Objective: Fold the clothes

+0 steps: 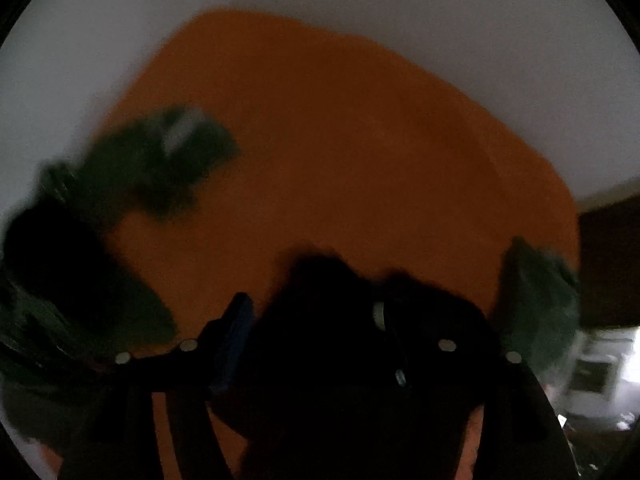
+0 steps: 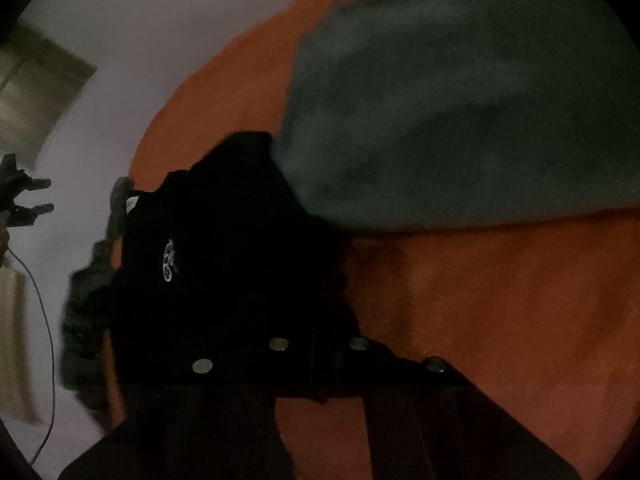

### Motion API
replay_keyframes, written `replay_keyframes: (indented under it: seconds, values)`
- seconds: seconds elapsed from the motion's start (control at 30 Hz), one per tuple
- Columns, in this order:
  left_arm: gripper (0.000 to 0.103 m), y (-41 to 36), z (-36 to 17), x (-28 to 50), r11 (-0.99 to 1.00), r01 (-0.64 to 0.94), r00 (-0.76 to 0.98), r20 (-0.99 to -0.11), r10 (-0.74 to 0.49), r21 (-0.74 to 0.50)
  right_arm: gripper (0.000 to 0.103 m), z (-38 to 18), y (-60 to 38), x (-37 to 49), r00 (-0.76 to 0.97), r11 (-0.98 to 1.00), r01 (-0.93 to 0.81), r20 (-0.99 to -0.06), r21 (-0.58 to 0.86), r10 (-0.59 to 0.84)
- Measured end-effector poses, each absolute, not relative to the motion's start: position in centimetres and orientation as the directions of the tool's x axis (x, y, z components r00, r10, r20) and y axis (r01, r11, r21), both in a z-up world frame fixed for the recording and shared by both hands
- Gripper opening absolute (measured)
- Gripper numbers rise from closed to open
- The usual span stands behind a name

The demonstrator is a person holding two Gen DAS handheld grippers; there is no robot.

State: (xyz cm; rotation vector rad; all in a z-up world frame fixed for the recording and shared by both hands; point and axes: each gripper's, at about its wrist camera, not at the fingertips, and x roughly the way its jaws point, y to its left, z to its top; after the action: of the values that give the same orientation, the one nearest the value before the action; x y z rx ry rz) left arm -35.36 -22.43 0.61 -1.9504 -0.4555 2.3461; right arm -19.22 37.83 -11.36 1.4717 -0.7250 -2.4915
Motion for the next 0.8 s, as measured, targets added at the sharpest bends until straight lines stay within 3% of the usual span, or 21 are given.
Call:
replay_keyframes:
  seconds: [0.13,0.23,0.27,0.37,0.43,0.47,0.63,0.8]
  values:
    - [0.069,-24.3,-6.7,-26.6,-0.904,0.190,-0.134,-0.923,0.362,-0.382,0.001,-10.0,29.5,-15.2,-0.537,-0.953,0.184,-0.788,0.239,-0.301]
    - [0.069,-25.4,-12.8,-20.3,-0.922,0.237,-0.012,-0.950,0.311,-0.305,0.001,-9.7,21.5,-11.9,-0.509,-0.889,0.457,-0.814,0.021,-0.281]
    - [0.069,-25.7,-14.1,-18.7,-0.924,0.242,0.005,-0.952,0.307,-0.297,0.001,-10.2,20.3,-11.3,-0.474,-0.869,0.495,-0.831,0.021,-0.290]
    - [0.069,-26.8,-15.8,-14.6,-0.910,0.273,-0.055,-0.949,0.309,-0.312,0.015,-10.3,21.1,-10.9,-0.384,-0.871,0.460,-0.846,0.174,-0.371]
    - [0.069,-27.5,-15.3,-13.1,-0.893,0.277,-0.153,-0.934,0.323,-0.354,0.033,-9.8,22.9,-11.1,-0.392,-0.890,0.390,-0.831,0.237,-0.394]
    - [0.069,-27.8,-14.9,-12.7,-0.893,0.270,-0.194,-0.929,0.315,-0.359,0.035,-9.5,24.1,-11.2,-0.414,-0.903,0.349,-0.823,0.250,-0.388]
    - [0.069,-28.2,-14.0,-13.6,-0.898,0.219,-0.272,-0.908,0.318,-0.381,0.037,-10.0,30.1,-12.6,-0.458,-0.936,0.184,-0.817,0.299,-0.351]
    - [0.069,-28.0,-13.9,-13.8,-0.851,0.245,-0.268,-0.876,0.401,-0.465,0.037,-13.2,35.1,-14.9,-0.432,-0.802,-0.054,-0.738,0.595,-0.518]
